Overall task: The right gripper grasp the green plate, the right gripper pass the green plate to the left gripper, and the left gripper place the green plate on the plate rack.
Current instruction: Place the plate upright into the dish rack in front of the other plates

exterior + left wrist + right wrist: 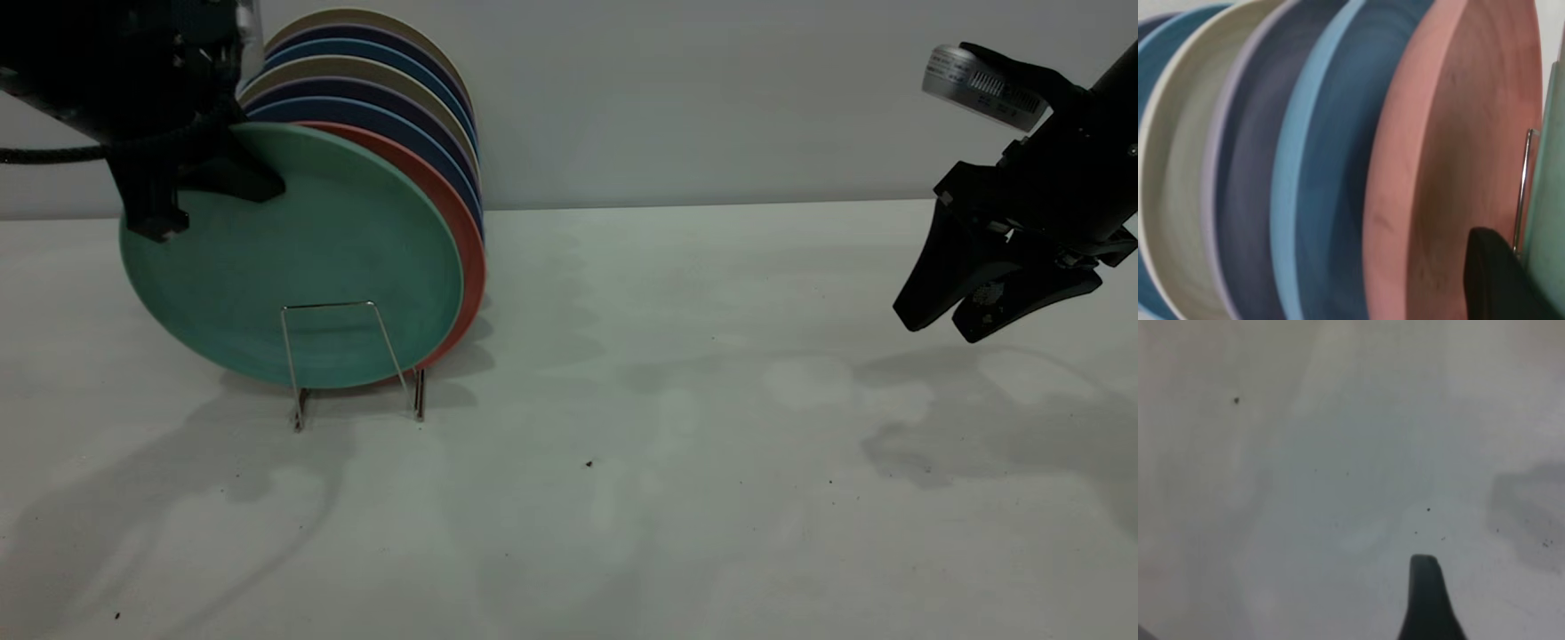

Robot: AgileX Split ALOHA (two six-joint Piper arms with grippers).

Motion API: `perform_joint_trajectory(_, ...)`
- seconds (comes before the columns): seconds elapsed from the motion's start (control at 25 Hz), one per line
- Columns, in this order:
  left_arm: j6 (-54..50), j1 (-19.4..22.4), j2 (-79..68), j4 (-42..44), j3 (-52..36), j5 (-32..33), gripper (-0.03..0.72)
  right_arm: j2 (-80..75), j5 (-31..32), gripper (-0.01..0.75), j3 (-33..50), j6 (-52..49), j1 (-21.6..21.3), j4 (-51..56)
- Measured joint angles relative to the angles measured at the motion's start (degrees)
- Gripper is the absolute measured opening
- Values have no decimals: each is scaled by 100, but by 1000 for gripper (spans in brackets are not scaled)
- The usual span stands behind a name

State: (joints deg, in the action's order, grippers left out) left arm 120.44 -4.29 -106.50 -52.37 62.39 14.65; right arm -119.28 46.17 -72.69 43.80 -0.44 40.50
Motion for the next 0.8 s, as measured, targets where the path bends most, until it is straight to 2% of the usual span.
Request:
perform_joint_trajectory(0.4, 0, 0, -125, -113, 22, -71, 137, -190, 0, 533, 0, 0, 0, 11)
perform_joint_trajectory(0.52, 0, 0, -125, -146, 28, -84, 213, -231, -6, 533, 0, 0, 0, 11)
perform_joint_trajectory(0.64, 0, 0, -125, -153, 28, -55, 325, -233, -12, 533, 0, -5, 0, 16)
perform_joint_trajectory(0.8, 0, 0, -125, -153, 28, -49, 401, -233, -16, 533, 0, -5, 0, 23)
